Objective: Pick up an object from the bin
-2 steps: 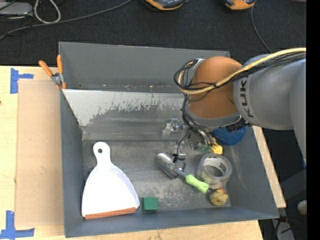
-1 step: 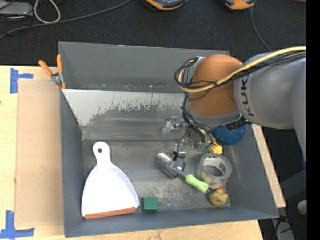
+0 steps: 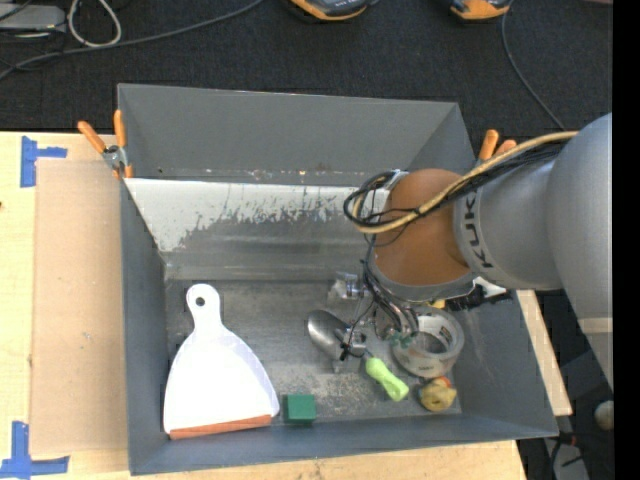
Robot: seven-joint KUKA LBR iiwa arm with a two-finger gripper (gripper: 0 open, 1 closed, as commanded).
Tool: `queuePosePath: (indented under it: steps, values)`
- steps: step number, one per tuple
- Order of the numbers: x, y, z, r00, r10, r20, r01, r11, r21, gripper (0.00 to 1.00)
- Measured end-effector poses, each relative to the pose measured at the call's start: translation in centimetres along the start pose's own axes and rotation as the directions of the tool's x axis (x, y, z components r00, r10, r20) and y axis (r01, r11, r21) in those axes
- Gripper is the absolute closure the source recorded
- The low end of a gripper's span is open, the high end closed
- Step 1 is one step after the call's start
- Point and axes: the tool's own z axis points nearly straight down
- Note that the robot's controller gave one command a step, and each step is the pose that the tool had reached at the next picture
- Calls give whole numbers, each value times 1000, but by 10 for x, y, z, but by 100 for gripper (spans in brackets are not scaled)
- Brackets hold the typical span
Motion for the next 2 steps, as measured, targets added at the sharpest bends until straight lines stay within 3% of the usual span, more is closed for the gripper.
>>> queuePosePath:
  steps: [1,2]
  values:
    - [3,4,-36,995,-94,14,94,996,0,0]
    - [3,1,-4,1000,-17,1,17,1000,-1,0]
